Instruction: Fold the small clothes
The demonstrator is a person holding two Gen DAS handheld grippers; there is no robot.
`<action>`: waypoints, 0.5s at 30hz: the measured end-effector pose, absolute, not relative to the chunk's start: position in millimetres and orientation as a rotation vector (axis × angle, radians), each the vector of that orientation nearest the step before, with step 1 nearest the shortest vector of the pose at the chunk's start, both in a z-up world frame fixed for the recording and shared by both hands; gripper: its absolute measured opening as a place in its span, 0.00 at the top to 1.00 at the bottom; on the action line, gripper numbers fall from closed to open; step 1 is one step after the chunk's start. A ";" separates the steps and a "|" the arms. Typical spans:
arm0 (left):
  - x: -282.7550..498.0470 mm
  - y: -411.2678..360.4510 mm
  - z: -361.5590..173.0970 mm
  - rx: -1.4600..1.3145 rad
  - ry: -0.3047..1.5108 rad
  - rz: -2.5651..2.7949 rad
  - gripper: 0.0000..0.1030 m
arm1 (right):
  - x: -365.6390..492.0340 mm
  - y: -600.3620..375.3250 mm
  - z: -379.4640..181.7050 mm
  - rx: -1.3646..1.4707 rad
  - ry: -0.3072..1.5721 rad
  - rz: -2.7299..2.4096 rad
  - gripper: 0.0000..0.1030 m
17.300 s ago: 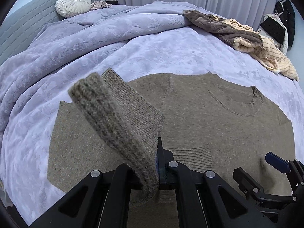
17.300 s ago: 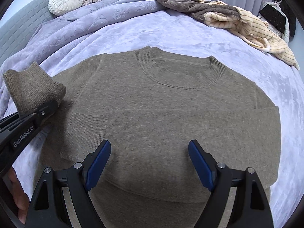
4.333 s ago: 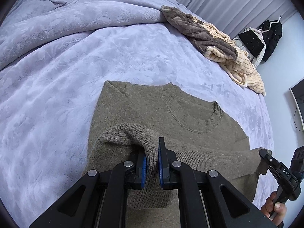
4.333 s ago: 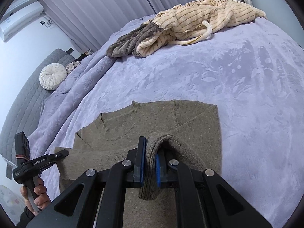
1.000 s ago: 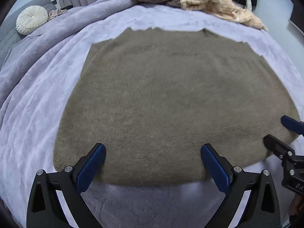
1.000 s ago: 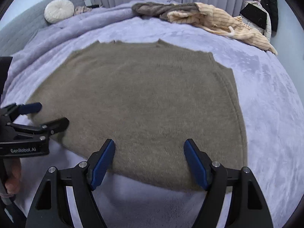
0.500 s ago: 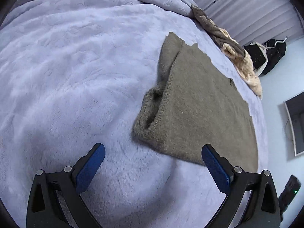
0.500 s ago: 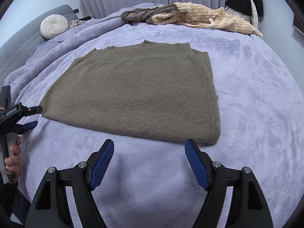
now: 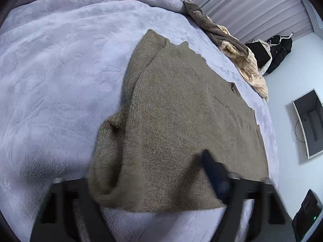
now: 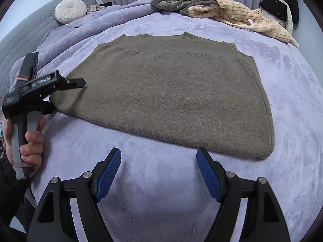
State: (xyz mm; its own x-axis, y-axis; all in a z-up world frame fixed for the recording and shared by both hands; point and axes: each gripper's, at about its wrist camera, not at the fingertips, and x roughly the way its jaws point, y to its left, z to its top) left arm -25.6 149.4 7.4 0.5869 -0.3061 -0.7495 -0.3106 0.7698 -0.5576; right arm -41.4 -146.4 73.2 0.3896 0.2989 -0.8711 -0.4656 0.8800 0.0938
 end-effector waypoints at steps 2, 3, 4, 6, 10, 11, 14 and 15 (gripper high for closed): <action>-24.3 149.4 6.2 -0.720 0.961 -0.014 0.59 | -26.9 -139.3 79.5 -0.156 1.072 0.496 0.23; -25.7 150.6 6.7 -0.726 0.950 -0.015 0.62 | -19.0 -134.4 83.7 -0.145 1.075 0.502 0.23; -27.5 151.8 7.4 -0.730 0.937 -0.017 0.68 | -8.1 -127.3 89.6 -0.132 1.079 0.513 0.23; -32.7 153.4 10.5 -0.740 0.907 -0.027 0.77 | 14.2 -109.4 102.6 -0.102 1.086 0.542 0.23; -35.8 152.9 13.2 -0.729 0.887 -0.025 0.79 | 63.9 -55.8 116.8 -0.035 1.137 0.645 0.22; -35.8 151.0 13.8 -0.710 0.888 -0.020 0.79 | 78.1 -36.5 116.8 -0.039 1.155 0.653 0.22; -37.6 142.9 17.5 -0.651 0.879 0.003 0.79 | 113.1 27.7 109.7 -0.104 1.201 0.671 0.22; -37.8 140.1 18.6 -0.627 0.875 0.011 0.79 | 124.0 51.2 103.3 -0.129 1.230 0.677 0.22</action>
State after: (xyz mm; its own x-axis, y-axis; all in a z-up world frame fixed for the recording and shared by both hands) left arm -37.8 140.1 18.6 0.6525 -0.2402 -0.7187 -0.2579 0.8214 -0.5087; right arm 124.0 51.2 103.3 0.1673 0.4065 -0.8982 -0.5408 0.7996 0.2611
